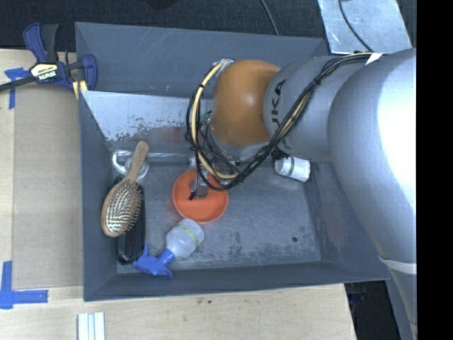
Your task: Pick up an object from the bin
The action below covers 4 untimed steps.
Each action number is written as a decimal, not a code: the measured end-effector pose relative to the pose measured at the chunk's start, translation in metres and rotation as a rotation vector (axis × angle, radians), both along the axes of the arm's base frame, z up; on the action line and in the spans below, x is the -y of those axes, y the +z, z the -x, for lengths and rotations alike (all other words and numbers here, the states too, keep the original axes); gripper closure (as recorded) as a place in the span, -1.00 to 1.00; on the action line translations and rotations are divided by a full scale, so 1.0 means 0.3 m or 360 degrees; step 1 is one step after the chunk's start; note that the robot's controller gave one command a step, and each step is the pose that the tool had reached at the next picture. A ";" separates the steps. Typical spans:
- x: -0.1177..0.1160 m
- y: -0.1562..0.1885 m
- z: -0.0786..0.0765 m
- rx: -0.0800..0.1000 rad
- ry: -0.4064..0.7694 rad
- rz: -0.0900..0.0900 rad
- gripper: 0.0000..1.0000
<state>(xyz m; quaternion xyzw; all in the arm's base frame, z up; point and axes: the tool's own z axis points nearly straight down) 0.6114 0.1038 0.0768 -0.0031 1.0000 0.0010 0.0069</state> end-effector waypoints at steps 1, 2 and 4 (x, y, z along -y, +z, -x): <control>0.000 0.000 0.000 0.0000 -0.0001 0.0000 1.00; -0.006 0.015 0.031 0.0004 -0.0015 -0.0001 1.00; 0.014 0.257 0.012 0.0002 0.0038 0.0001 1.00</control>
Offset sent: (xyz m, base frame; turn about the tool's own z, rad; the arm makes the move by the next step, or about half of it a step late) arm -0.0101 0.0025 0.0035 0.0106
